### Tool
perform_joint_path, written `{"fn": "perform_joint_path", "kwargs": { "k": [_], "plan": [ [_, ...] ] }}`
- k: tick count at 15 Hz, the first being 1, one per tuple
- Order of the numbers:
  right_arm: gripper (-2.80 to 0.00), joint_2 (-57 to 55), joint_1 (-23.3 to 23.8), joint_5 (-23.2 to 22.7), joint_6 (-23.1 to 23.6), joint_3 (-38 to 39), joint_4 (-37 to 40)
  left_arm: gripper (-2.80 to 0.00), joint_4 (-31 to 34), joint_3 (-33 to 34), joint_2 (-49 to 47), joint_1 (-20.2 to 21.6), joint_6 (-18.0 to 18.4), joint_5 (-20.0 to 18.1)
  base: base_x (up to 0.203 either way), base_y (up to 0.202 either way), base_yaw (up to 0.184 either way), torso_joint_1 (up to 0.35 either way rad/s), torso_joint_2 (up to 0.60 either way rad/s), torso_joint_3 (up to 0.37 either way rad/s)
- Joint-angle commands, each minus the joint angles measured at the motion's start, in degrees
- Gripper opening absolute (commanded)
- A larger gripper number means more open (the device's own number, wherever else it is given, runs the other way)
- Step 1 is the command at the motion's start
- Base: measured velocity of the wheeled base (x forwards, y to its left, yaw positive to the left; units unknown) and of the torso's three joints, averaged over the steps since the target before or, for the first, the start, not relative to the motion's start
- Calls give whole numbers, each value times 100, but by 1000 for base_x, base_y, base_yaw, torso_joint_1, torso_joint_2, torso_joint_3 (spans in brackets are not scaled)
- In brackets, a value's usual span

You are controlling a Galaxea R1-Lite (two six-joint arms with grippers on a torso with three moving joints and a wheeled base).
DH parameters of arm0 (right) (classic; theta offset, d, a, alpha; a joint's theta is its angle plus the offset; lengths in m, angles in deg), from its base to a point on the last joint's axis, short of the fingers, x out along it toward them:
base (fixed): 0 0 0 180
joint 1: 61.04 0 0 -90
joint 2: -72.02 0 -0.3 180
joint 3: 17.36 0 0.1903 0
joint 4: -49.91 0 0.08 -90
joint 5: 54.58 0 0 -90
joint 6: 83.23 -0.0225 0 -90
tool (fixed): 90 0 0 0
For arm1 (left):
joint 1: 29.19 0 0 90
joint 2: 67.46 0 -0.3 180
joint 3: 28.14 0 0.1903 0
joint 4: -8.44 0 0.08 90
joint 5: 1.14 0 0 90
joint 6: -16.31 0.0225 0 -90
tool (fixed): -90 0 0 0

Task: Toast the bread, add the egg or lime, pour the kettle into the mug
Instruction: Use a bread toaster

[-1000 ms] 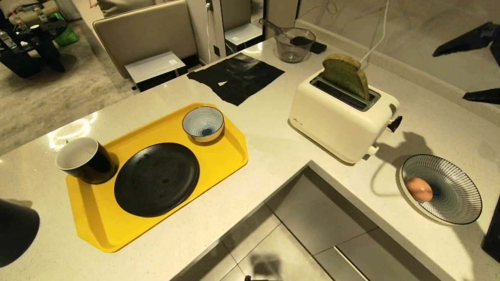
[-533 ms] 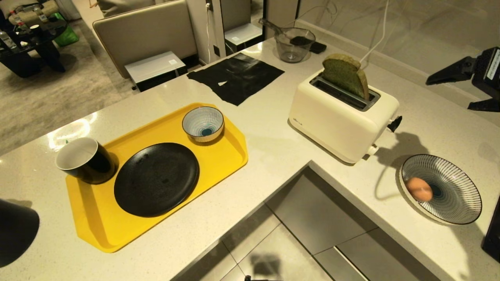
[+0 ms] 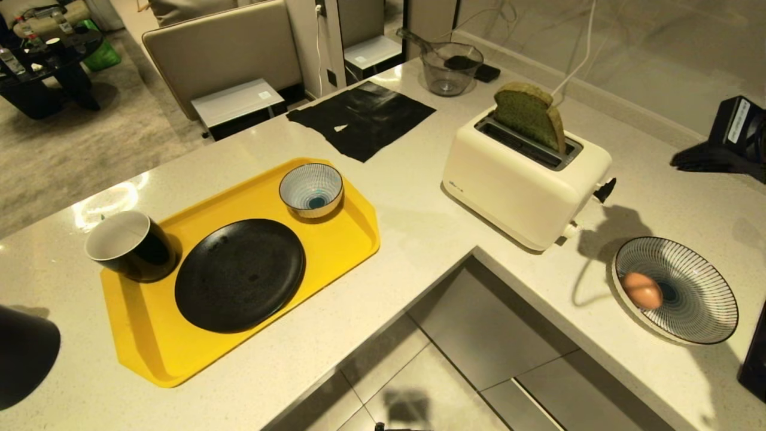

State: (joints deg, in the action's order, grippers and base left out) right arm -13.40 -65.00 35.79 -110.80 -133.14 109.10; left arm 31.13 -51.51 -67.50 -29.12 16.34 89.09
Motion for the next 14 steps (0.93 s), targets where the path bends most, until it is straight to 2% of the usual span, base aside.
{"fn": "perform_joint_path", "kwargs": {
  "k": [1, 4, 8, 11, 12, 14],
  "plan": [
    [-280, 33, -28, -4, 35, 244, -99, -280, -2, 0, -4, 10, -2, 0, 0, 0, 0, 0, 0, 0],
    [-280, 59, -34, -151, 166, 655, -693, -280, -2, 0, -4, 10, -2, 2, 0, 0, 0, 0, 0, 0],
    [-280, -31, -83, -362, 195, 779, -751, -280, -2, 0, -4, 1, -2, 4, 0, 0, 0, 0, 0, 0],
    [-280, -78, -107, -381, 155, 1147, -1186, -280, -2, 0, -4, 9, -2, 4, 0, 0, 0, 0, 0, 0],
    [-280, -91, -119, -464, 107, 1261, -1389, -280, -2, 0, -4, 1, -2, 4, 0, 0, 0, 0, 0, 0],
    [-280, -185, -138, -701, -285, 1395, -1903, -280, -2, 0, -4, 9, -2, 4, 0, 0, 0, 0, 0, 0]
  ]
}}
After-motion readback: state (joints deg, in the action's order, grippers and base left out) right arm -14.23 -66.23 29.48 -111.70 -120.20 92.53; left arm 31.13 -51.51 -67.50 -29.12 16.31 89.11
